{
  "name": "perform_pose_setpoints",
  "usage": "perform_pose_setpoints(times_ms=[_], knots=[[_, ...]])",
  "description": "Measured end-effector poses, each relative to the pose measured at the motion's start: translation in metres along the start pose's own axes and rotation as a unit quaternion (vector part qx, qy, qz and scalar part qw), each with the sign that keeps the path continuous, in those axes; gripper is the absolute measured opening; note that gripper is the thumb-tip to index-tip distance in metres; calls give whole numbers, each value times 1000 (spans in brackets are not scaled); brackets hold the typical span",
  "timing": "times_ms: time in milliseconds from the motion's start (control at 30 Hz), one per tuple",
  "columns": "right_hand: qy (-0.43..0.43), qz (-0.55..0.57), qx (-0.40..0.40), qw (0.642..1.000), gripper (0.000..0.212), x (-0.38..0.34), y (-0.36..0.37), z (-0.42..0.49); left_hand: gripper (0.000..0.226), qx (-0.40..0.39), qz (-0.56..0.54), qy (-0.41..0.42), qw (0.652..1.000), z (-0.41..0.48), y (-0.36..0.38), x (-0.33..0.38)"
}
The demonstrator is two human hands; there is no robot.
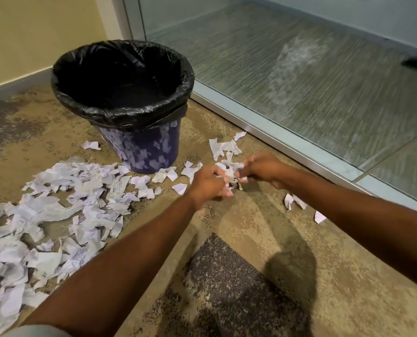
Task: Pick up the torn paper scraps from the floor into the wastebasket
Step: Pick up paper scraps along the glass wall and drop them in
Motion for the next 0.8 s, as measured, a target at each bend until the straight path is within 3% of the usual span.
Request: perform_pose_setpoints(times_ms=[233, 433, 800], knots=[[-102, 181, -72, 975, 20, -122, -17, -48, 5, 72, -123, 114, 983, 4, -49, 123], [-203, 244, -75, 945, 19, -218, -7, -97, 4, 161, -161, 224, 948, -5, -112, 202], [-121, 338, -53, 932, 23, -255, 76, -93, 6, 316, -130, 195, 919, -11, -217, 192]])
Point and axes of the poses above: each hand's wrist, its own z-axis towards the middle knuckle, its own y-axis out of the palm, x = y × z, the point moved 7 cm from there along z, towards the middle knuckle, and after that the axes turned 11 degrees about y, right-handed, at the moved point
